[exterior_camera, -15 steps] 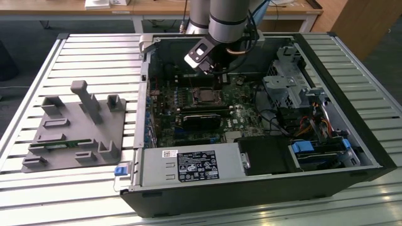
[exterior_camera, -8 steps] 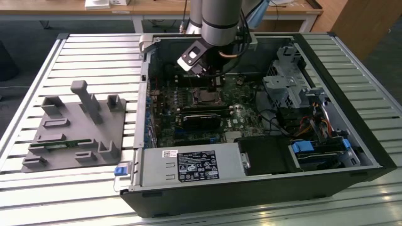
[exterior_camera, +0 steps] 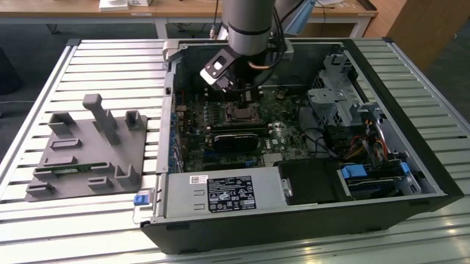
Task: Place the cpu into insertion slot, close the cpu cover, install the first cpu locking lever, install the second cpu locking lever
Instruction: 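Close the cpu cover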
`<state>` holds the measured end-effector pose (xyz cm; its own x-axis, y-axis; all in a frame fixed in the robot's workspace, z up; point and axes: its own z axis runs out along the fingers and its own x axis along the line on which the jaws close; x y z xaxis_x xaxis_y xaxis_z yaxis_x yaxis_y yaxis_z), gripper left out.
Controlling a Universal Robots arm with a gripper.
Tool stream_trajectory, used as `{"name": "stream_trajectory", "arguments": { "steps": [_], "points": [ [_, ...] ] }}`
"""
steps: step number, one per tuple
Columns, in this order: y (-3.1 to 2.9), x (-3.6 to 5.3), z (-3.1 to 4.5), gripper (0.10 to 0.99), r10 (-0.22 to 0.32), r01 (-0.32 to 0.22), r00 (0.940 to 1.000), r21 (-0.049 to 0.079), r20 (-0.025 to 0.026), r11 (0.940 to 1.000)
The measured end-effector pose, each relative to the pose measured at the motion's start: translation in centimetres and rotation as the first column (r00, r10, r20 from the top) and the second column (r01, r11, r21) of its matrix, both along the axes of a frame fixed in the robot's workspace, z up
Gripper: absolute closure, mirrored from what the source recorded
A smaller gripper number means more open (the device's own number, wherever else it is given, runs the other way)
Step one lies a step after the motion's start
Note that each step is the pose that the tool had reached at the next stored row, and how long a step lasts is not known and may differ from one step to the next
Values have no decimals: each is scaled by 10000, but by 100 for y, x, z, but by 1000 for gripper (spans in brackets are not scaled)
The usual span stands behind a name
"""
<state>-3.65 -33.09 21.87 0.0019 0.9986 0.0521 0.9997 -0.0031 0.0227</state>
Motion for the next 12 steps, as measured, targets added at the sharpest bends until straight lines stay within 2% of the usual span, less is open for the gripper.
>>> {"name": "stream_trajectory", "arguments": {
  "steps": [7,12],
  "points": [
    [3,-106,-36,976,0,0,10000,1,1,10000],
    [8,-150,-67,976,0,0,10000,0,0,10000]
  ]
}}
